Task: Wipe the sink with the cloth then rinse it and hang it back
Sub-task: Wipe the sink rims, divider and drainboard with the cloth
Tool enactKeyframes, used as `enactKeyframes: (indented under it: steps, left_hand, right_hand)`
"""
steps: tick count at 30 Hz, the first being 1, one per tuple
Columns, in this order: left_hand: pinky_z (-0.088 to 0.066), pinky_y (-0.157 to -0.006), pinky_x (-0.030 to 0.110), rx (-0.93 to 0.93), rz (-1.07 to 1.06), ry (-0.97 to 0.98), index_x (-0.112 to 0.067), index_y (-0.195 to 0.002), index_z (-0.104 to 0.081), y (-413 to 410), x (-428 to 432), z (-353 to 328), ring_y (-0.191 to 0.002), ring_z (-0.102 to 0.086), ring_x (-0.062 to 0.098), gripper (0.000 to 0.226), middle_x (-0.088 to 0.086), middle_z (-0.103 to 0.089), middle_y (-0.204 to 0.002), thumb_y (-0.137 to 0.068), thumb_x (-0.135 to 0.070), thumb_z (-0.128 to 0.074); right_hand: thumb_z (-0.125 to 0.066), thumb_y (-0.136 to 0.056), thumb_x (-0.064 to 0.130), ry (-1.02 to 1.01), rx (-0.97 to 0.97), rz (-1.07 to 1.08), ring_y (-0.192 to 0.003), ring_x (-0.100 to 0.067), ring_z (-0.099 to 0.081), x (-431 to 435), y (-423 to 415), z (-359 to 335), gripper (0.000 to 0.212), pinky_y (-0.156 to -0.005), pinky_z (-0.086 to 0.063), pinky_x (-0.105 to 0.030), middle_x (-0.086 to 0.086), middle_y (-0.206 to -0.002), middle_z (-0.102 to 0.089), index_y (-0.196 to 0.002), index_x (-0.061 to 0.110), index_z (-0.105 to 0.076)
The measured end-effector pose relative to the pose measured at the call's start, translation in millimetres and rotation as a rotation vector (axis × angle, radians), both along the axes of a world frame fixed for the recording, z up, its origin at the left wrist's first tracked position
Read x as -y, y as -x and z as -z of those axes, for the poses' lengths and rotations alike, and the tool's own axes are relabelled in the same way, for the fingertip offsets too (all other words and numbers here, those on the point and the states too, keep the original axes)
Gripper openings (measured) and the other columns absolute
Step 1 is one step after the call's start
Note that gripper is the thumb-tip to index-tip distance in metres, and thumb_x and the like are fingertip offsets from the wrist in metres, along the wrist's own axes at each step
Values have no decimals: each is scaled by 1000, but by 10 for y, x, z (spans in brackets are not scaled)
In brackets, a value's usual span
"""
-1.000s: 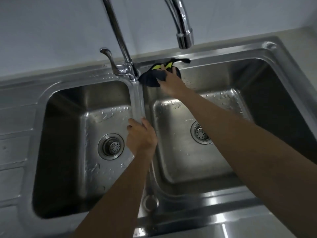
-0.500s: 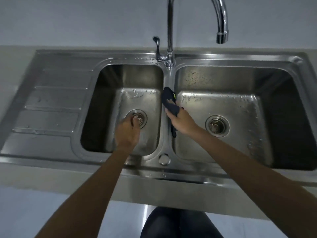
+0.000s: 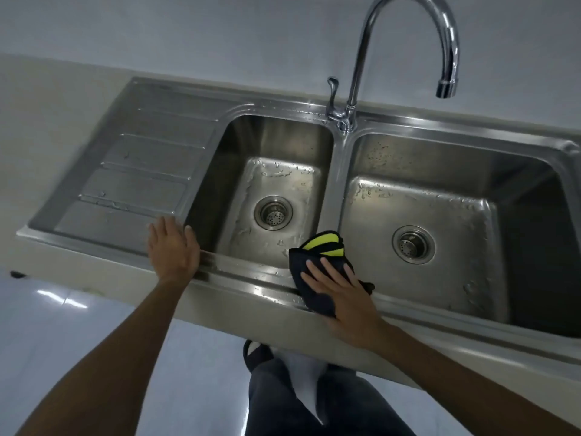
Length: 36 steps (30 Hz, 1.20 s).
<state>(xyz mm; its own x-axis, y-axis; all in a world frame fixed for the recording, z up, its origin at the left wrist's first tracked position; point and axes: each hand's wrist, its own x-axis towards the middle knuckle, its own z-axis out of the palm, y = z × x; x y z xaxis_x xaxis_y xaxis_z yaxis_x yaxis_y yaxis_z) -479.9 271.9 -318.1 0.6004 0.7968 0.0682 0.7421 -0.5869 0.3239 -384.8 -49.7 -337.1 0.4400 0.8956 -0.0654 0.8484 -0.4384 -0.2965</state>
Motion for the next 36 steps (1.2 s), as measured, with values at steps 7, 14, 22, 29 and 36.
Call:
enactKeyframes:
  steps: [7, 14, 22, 29, 36]
  left_hand:
    - [-19, -115, 53, -64, 18, 32, 5, -137, -36, 132, -653, 82, -140, -21, 45, 49, 28, -28, -149, -100, -26, -38]
    - [-33, -103, 57, -67, 64, 10, 9, -124, -45, 253, -1427, 99, -123, -37, 53, 48, 35, -40, -137, -94, -28, -37]
    - [-28, -108, 54, -64, 58, -28, 5, -130, -39, 433, -2163, 198, -130, -32, 48, 50, 31, -34, -143, -93, -28, -39]
    - [-21, -112, 51, -96, 31, -10, 2, -136, -37, 440, -2157, 242, -138, -23, 42, 48, 25, -29, -149, -96, -24, -41]
    - [-19, -115, 49, -99, 31, -19, -2, -137, -37, 453, -2171, 267, -140, -21, 40, 48, 21, -29, -150, -96, -26, -41]
  right_hand:
    - [-38, -71, 47, 30, -44, -39, -128, -12, -48, -649, 355, -97, 70, -105, -39, -36, 10, -143, -47, -138, 26, -38]
    - [-26, -77, 49, 61, -154, -45, -137, -19, -37, -2027, 814, -191, 72, -108, -33, -45, 6, -149, -39, -143, 21, -37]
    - [-39, -95, 38, 92, -140, -147, -147, -20, 0, -2773, 894, -135, 66, -117, 0, -44, 7, -159, -6, -151, 24, -8]
    - [-50, -87, 23, 108, -195, -132, -145, -7, 8, -1713, 620, -158, 79, -118, 5, -34, 17, -157, -2, -149, 34, -4]
    - [-28, -88, 42, 154, -230, -181, -145, -8, 12, -1721, 524, -237, 67, -117, 7, -35, 17, -157, 0, -149, 32, -1]
